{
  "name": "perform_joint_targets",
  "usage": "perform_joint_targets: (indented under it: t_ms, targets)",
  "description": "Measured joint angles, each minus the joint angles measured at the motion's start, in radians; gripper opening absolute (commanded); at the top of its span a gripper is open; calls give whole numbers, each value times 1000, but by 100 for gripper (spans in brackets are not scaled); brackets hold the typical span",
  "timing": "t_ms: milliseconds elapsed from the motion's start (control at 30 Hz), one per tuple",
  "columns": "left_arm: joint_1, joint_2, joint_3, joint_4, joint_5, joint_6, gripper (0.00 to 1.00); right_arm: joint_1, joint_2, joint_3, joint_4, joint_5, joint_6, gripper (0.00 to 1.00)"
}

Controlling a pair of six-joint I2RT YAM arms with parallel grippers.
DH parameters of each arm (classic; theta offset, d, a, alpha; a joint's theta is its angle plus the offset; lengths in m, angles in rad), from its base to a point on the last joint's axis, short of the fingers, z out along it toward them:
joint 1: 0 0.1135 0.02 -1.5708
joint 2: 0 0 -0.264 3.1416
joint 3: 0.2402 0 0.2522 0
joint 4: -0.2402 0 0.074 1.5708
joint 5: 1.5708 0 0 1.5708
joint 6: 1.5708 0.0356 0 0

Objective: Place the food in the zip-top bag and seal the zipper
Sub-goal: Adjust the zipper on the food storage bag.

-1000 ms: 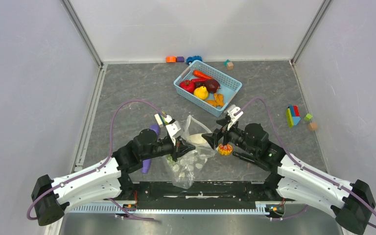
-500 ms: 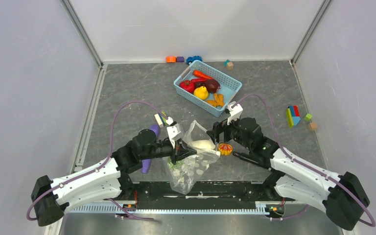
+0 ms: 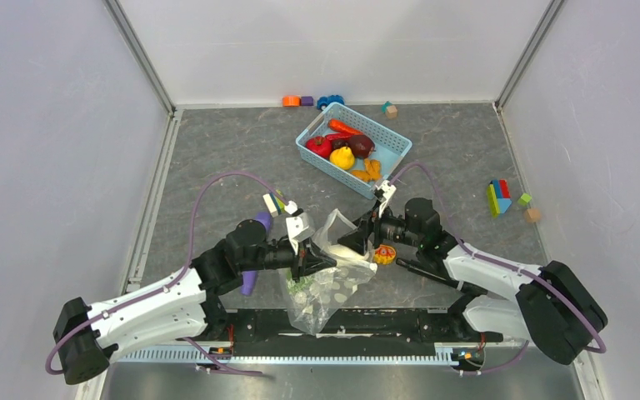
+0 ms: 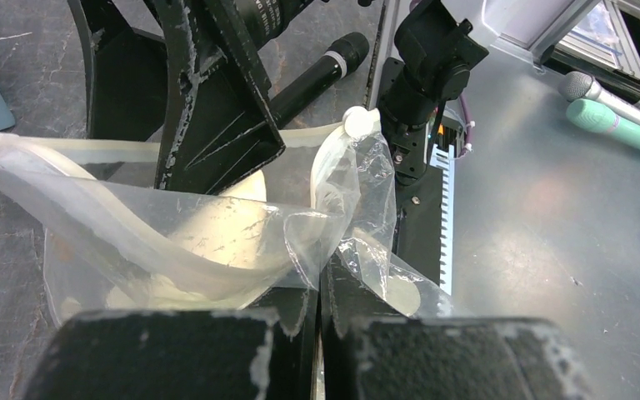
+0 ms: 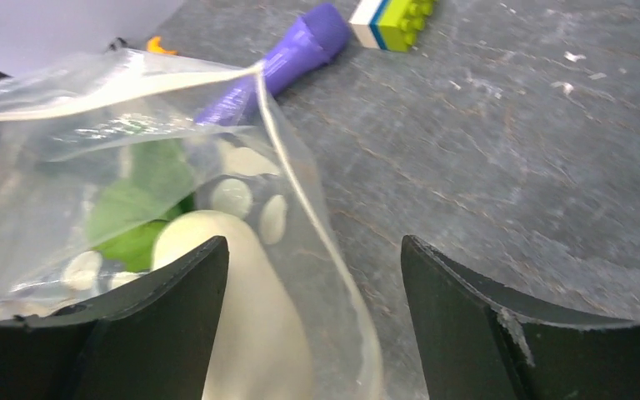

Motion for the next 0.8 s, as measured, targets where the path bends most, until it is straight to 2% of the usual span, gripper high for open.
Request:
perform_joint_targets:
  t_ms: [100,200,233,300,367,433,500,533,567,633,667,800]
  targets:
    - [0,2,0,2,1,0,2,0,4,-2,51,-48,15,53]
    - [0,2,0,2,2,0,2,0,8,-2,75,-66,28,19]
    - [0,1,0,2,2,0,2,0,10,-2,77,-67,28,12]
    - [0,0,-1,2,2,0,2,0,9,-2,69,-63,22,4]
    - [0,-2,-5,0,-3,0,4,0,4,2,35,-46,11,0]
    - [0,-5,-8,-5,-13,-1,10,0,-11,17,-34,-14,-11,0]
    - [0,-8,-11,-8,-29,-7,27,0,-42,43,-113,32,-34,0]
    - [0,-8,-13,-8,-37,-15,30,0,-62,61,-151,57,-47,0]
    - [0,-9,-16,-10,-49,-25,41,0,-84,82,-193,86,-59,0]
    - [0,-9,-21,-23,-82,-44,86,0,-132,137,-280,145,-83,0]
    - [0,-10,-23,-35,-102,-55,99,0,-148,157,-307,164,-90,0]
    - [0,-6,-7,-135,-224,-109,100,-2,-185,264,-453,216,-119,0]
